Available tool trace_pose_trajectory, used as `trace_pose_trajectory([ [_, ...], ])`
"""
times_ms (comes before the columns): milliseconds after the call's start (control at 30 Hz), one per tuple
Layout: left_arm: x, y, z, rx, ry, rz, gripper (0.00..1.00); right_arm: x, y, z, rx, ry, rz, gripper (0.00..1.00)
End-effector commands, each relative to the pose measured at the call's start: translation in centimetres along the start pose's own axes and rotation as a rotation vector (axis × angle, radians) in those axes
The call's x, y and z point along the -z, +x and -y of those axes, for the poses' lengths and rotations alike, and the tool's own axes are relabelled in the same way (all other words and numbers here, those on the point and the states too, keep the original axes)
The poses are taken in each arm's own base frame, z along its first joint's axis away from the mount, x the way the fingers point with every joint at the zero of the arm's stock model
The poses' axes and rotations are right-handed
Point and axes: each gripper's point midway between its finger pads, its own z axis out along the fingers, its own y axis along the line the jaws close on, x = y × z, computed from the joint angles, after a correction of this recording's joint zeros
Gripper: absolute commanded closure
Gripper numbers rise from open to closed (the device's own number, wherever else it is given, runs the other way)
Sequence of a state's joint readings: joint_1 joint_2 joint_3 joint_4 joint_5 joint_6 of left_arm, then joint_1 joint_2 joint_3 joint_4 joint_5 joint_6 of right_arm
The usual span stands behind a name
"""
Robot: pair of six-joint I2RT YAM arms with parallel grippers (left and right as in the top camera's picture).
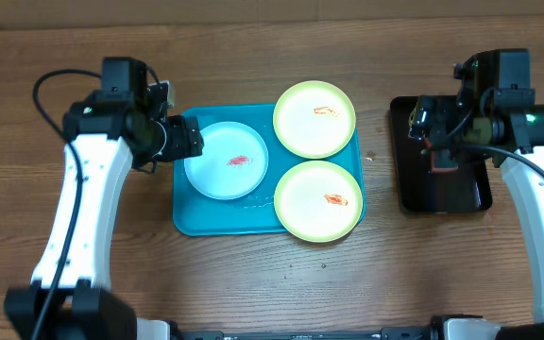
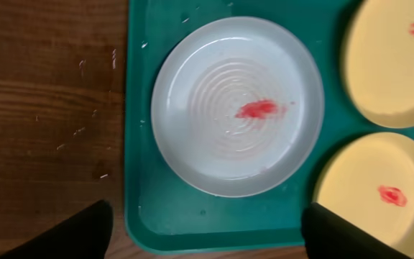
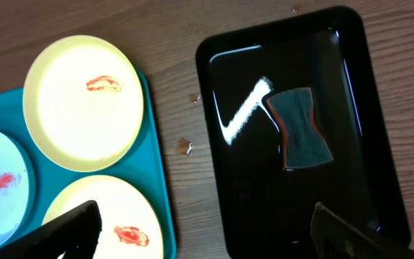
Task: Clean dirty plates on tray and stack at the side
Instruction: 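Move the left gripper to the white plate's left rim and grip it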
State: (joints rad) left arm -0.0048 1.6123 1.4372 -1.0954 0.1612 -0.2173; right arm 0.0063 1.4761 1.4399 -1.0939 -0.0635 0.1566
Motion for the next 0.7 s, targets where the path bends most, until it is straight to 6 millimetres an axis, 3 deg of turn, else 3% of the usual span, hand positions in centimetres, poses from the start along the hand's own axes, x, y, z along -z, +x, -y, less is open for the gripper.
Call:
trace_pose_trajectory([
  [0, -2.1, -0.4, -1.9, 0.175, -0.099, -0.036, 0.23, 0.3, -0.7, -0.2, 0.005, -0.007, 0.015, 0.06],
  [167, -5.9, 0.3, -2.7, 0.195, -0.131, -0.132, 0.39, 0.3, -0.6, -0.2, 0.006, -0.006, 0.012, 0.08],
  [367, -8.7, 0.4, -3.4, 0.147, -0.151, -0.183, 0.56, 0.3, -0.5, -0.1, 0.006, -0.005, 0.007, 0.08],
  [667, -11.4, 0.7, -5.3, 0.075, -0.232, -0.225, 0.64, 0.3, -0.4, -0.1, 0.005, -0.005, 0.005, 0.08],
])
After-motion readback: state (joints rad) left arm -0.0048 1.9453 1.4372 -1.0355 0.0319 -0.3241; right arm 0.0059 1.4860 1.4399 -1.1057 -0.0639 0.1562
